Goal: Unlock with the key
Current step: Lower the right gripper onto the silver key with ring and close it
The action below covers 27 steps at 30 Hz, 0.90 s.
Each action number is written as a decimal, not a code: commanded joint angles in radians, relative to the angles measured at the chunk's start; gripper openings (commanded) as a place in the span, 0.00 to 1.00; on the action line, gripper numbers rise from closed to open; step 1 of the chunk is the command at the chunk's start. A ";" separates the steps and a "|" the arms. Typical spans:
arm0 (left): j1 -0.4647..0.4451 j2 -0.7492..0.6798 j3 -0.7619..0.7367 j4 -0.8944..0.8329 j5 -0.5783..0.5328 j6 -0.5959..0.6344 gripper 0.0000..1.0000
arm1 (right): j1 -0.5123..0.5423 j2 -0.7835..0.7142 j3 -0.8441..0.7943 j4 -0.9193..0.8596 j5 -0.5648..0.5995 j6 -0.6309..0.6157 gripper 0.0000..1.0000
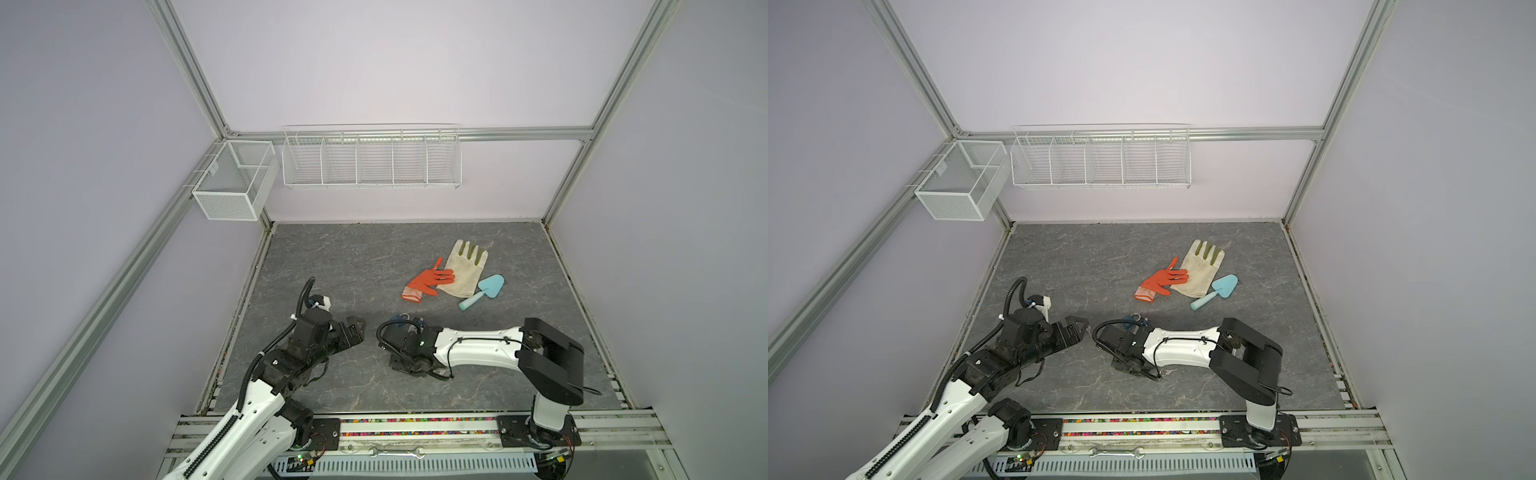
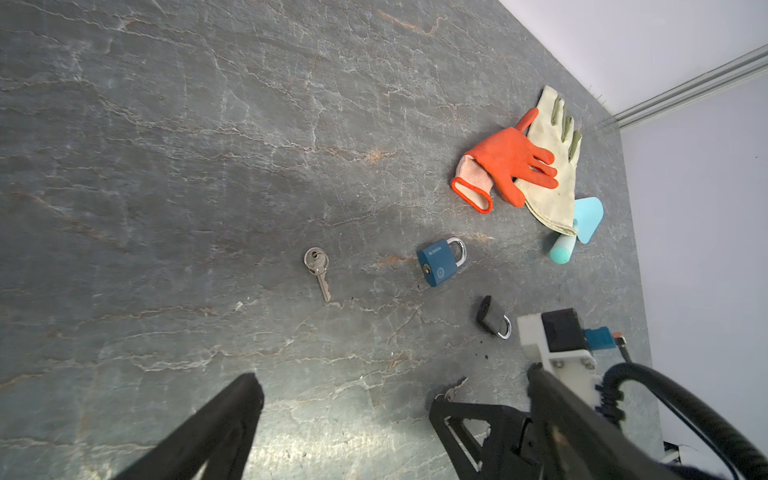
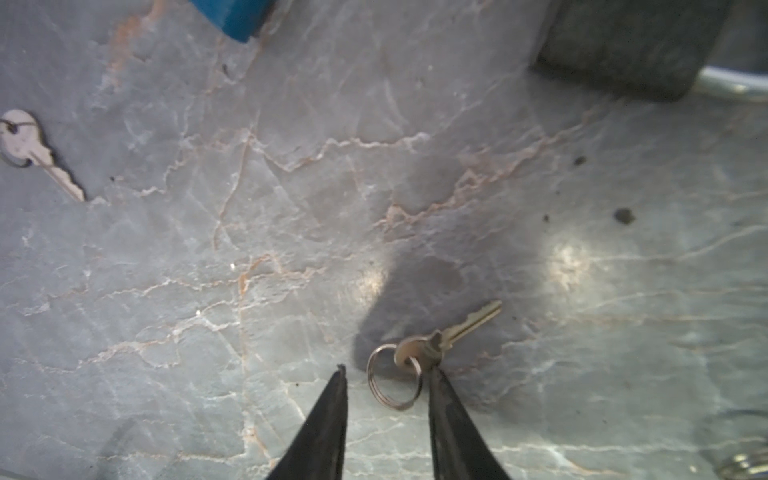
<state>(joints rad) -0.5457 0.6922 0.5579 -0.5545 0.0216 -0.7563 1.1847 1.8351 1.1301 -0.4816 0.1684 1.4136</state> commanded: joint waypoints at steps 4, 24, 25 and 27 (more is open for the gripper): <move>-0.008 0.002 -0.010 0.027 -0.022 -0.017 1.00 | -0.014 0.049 0.026 -0.064 0.022 0.039 0.29; -0.008 -0.008 -0.015 0.029 -0.023 -0.024 1.00 | -0.040 0.052 0.020 -0.061 0.016 -0.030 0.11; -0.008 -0.009 -0.014 0.027 -0.023 -0.025 1.00 | -0.043 0.051 0.020 -0.063 0.010 -0.040 0.11; -0.008 -0.015 -0.015 0.022 -0.026 -0.026 1.00 | -0.044 0.050 0.019 -0.073 0.003 -0.064 0.11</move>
<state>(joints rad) -0.5503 0.6907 0.5545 -0.5285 0.0151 -0.7712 1.1515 1.8576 1.1530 -0.5034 0.1688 1.3651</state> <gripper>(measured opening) 0.998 0.109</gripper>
